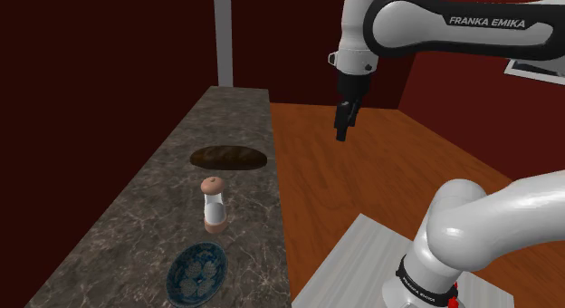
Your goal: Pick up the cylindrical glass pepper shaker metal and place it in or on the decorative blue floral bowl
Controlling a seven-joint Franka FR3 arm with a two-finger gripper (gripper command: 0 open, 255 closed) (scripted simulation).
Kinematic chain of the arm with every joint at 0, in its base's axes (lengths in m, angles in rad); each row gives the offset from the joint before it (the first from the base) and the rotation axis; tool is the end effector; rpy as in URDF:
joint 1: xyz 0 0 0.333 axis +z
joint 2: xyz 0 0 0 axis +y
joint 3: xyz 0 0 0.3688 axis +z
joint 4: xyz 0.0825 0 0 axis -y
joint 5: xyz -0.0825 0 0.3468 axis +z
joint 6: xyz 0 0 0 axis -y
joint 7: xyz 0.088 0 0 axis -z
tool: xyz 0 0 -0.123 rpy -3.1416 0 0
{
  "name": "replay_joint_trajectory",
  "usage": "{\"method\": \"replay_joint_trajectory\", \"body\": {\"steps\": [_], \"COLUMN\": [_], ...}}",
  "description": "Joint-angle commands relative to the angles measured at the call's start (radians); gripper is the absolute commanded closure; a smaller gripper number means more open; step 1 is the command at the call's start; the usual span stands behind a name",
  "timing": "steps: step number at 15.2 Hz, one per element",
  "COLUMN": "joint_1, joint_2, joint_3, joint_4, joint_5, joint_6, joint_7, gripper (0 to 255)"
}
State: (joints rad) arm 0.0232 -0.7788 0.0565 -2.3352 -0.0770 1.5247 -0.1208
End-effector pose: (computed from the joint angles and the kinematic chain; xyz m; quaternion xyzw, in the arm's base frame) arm 0.2290 0.0160 0.6156 0.9941 0.0904 -0.0179 0.0578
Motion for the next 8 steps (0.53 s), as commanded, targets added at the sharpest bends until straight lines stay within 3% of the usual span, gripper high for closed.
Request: {"method": "replay_joint_trajectory", "body": {"steps": [1,8], "joint_1": [0.000,0.016], "joint_2": [0.000,0.173], "joint_3": [0.000,0.077], "joint_4": [0.000,0.006], "joint_5": [0.000,0.096], "joint_6": [0.000,0.167], "joint_7": [0.000,0.143], "gripper": [0,0]}}
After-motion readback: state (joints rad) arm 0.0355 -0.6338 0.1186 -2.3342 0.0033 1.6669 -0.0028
